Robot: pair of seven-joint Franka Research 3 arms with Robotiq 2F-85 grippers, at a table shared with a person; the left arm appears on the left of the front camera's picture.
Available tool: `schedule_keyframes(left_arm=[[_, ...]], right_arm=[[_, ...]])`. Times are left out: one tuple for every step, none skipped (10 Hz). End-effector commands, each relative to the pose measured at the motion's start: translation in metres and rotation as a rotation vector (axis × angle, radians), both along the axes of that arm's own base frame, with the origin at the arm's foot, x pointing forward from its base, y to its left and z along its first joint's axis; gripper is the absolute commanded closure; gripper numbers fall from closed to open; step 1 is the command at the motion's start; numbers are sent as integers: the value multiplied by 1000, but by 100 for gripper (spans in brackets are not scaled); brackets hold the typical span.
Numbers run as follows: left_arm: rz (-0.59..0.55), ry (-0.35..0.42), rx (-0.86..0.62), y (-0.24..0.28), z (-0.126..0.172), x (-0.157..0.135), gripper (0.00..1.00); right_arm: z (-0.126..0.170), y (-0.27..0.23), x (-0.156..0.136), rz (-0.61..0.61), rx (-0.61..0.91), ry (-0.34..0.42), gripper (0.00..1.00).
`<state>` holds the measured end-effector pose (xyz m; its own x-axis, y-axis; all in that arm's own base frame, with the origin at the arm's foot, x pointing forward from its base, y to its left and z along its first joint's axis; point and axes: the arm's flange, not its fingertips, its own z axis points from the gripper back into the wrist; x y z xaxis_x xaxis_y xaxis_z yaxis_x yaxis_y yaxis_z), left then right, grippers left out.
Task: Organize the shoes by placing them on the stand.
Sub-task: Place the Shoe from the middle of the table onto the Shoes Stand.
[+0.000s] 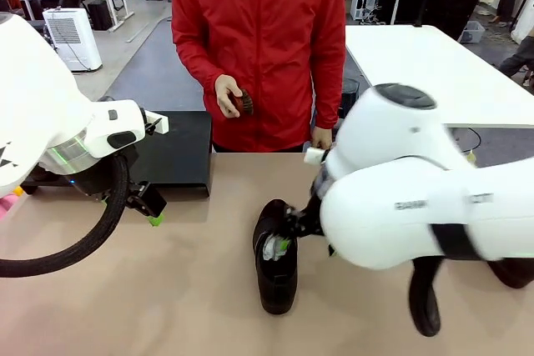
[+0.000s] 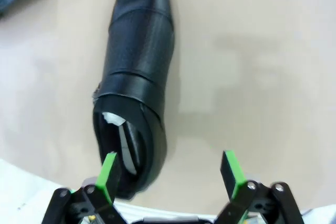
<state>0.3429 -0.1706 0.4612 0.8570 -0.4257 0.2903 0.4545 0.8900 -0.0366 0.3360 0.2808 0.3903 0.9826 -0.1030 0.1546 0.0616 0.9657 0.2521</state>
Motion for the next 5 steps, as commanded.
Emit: schedule_keyframes(left_arm=[[11, -30, -7, -28, 0, -21, 3], [13, -20, -41, -46, 1, -34, 3], [-1, 11, -90, -70, -4, -49, 3], [-24, 42, -105, -95, -11, -56, 3], [-47, 58, -129, -120, -20, -60, 3]], right_arm=[[25, -57, -15, -79, 83, -53, 0], [26, -79, -10, -160, 124, -58, 0], [20, -104, 0, -269, 131, -38, 0], [12, -123, 8, -361, 129, -17, 0], [3, -136, 16, -444, 137, 2, 0]])
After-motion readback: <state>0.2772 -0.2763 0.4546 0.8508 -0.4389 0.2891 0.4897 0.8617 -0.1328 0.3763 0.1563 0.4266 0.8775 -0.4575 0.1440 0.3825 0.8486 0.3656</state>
